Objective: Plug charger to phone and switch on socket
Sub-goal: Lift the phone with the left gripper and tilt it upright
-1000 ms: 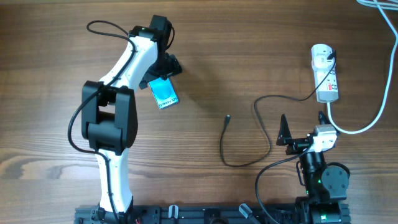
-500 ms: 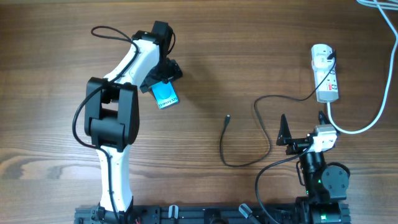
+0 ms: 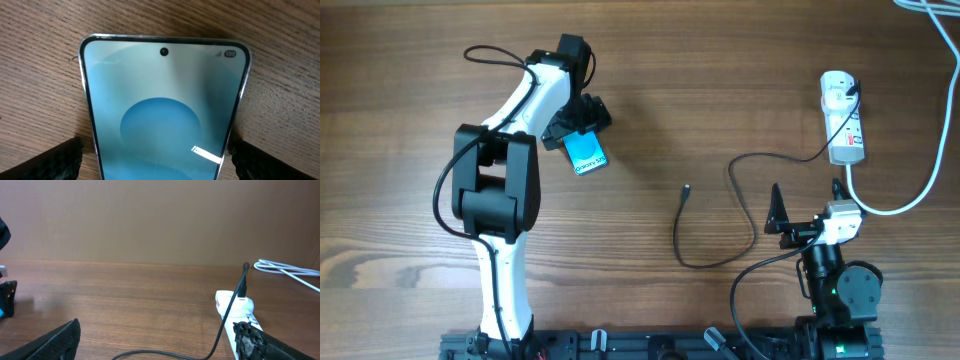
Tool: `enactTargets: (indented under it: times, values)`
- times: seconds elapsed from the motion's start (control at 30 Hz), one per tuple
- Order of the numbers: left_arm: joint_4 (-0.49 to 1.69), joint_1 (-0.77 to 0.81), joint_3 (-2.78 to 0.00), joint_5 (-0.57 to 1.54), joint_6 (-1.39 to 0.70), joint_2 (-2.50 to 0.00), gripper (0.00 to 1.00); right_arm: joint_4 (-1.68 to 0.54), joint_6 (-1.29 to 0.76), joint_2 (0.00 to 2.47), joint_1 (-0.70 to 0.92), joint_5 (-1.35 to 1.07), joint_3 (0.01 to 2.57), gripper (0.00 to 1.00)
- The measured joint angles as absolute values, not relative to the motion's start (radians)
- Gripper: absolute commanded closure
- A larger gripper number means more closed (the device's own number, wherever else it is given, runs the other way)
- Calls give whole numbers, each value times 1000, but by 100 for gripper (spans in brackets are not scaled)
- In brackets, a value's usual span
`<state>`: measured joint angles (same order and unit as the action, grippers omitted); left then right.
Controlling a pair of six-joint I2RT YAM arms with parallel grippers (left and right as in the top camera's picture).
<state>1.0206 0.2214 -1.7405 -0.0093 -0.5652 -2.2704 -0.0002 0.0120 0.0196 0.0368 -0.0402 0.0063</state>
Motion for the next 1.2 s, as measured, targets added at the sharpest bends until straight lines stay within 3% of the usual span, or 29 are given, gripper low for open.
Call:
enactTargets:
  times: [0.37, 0.43, 0.53, 0.67, 1.2]
  values:
    - [1002, 213, -1691, -7, -547, -2245, 6, 0, 12, 20, 37, -40, 6, 0]
    - [1002, 211, -1689, -6, -543, -2244, 13, 0, 12, 20, 37, -40, 6, 0]
    - [1002, 210, -1688, -5, -539, -2244, 16, 0, 12, 20, 37, -40, 6, 0]
    - [1000, 209, -1686, -4, -536, -2242, 31, 0, 12, 20, 37, -40, 6, 0]
    - [997, 199, -1685, 66, -536, -2231, 30, 0, 12, 20, 37, -41, 6, 0]
